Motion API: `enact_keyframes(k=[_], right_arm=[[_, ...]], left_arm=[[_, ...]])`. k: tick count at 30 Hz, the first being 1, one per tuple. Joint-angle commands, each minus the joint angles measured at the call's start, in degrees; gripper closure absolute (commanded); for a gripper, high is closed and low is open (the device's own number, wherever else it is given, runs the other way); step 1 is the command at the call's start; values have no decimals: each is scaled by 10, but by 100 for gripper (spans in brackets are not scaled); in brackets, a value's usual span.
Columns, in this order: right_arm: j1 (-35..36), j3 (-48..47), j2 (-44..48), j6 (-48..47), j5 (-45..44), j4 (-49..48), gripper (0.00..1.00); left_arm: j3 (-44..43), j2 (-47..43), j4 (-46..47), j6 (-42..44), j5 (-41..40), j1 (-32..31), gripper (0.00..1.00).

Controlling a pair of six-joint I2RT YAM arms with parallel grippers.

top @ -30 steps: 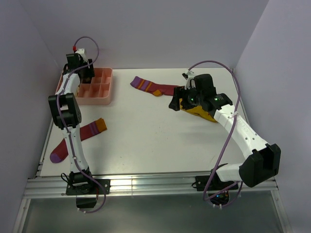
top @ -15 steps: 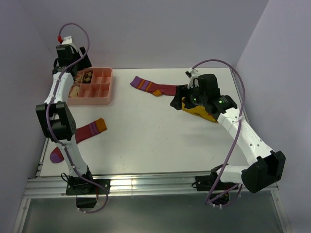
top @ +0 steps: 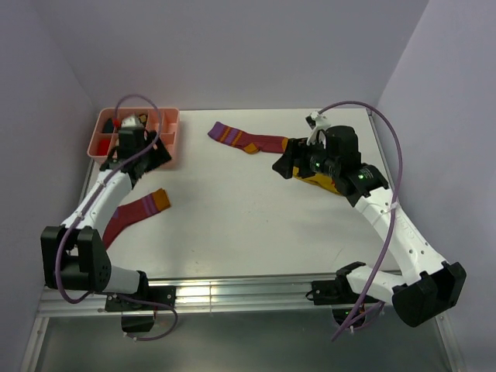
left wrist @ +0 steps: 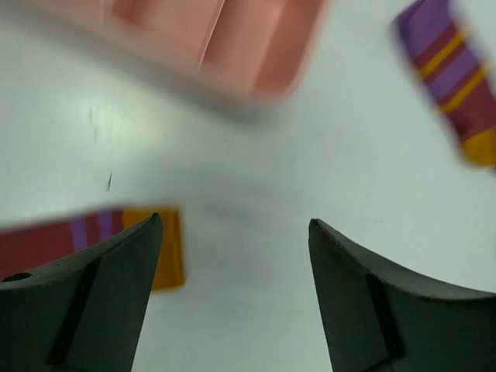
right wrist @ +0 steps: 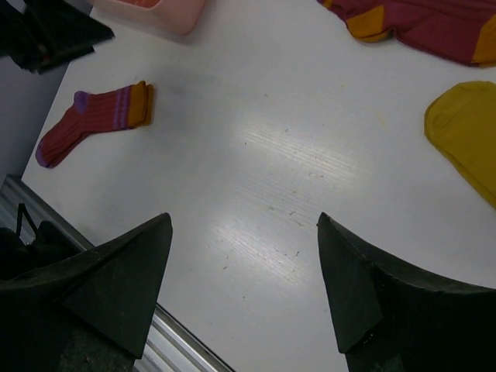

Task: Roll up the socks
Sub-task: Move the sock to the center of the board.

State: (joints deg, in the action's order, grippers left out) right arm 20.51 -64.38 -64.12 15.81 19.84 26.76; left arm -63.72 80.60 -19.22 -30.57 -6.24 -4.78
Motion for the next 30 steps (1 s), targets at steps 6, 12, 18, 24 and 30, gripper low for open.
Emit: enact_keyframes(k=[6,12,18,24,30], right_arm=[[-6,39,35,33,39,-40,19],[-6,50,58,32,37,-34,19],[-6,51,93,20,-1,-13,19],[-6,45,96,10,-16,2,19],[-6,39,93,-3,-19,11,19]], left_arm=[[171,-27,88,-113,-24,-23,21],[136,78,103,-107,-38,-40,21],[63,206,95,-84,31,-145,22],[-99,337,64,-15,131,-332,21],[-201,324,-8,-42,15,-444,22]])
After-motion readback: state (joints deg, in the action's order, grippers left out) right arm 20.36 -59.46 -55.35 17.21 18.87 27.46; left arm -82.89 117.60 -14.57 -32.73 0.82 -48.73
